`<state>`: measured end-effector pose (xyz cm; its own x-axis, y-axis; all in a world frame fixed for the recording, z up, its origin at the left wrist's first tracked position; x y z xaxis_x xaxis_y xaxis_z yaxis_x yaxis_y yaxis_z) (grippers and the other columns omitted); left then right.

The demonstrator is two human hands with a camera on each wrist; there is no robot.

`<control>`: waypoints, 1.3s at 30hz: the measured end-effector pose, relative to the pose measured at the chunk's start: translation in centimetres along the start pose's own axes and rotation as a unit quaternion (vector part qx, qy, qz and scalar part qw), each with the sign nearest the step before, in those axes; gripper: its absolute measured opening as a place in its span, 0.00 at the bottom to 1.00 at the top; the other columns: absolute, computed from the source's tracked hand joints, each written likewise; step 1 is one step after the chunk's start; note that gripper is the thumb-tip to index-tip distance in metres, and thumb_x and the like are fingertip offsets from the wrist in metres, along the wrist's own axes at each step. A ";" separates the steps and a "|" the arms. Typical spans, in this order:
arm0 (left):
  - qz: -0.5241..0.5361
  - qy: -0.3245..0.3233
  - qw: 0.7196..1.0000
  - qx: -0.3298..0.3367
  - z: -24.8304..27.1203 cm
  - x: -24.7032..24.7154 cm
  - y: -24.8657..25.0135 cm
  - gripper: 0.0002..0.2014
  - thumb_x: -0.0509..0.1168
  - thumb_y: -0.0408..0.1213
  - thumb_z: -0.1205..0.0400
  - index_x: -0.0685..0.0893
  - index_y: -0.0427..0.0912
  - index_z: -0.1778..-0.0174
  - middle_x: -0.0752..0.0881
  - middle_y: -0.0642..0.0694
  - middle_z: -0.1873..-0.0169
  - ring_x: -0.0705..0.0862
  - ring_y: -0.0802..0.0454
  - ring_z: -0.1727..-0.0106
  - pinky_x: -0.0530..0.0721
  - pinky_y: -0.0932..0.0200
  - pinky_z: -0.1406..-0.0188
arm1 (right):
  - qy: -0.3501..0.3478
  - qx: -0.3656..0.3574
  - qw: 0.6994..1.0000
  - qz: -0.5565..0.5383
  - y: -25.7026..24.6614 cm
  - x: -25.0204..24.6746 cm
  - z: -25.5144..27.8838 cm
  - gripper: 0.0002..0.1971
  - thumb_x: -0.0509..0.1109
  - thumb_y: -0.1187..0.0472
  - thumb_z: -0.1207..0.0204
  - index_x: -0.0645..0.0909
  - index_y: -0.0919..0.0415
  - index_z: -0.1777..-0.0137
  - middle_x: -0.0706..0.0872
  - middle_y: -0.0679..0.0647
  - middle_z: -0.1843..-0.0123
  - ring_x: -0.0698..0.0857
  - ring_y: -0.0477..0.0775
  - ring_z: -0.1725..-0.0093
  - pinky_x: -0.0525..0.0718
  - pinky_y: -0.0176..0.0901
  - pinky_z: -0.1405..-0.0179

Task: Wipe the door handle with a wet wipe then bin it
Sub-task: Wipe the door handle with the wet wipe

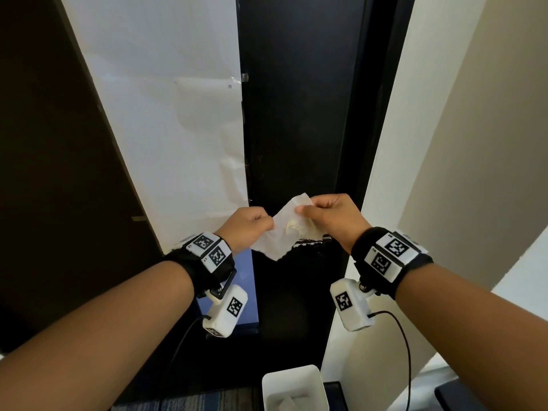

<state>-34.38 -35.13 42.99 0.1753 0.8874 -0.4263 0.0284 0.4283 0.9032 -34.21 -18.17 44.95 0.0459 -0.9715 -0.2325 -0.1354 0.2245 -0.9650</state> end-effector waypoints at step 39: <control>0.190 -0.015 0.981 -0.028 -0.6 2.3 0.2 0.14 0.62 0.29 0.17 0.82 0.35 0.36 0.85 0.35 0.43 0.86 0.43 0.45 0.88 0.51 0.49 | 0.075 0.040 0.995 -0.056 5.5 0.9 2.1 0.28 0.83 0.57 0.35 0.80 0.55 0.35 0.85 0.50 0.42 0.84 0.48 0.43 0.85 0.44 0.41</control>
<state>-34.55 -32.88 42.14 0.1906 0.9800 -0.0565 -0.0990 0.0764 0.9921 -32.87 -17.67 39.21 -0.0925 -0.9898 -0.1080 -0.0580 0.1137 -0.9918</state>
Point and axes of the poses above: each hand's wrist, its own z-axis away from the middle knuckle, its own x-axis out of the palm, y = z × x, the point moved 10 cm from there along -z, towards the middle knuckle
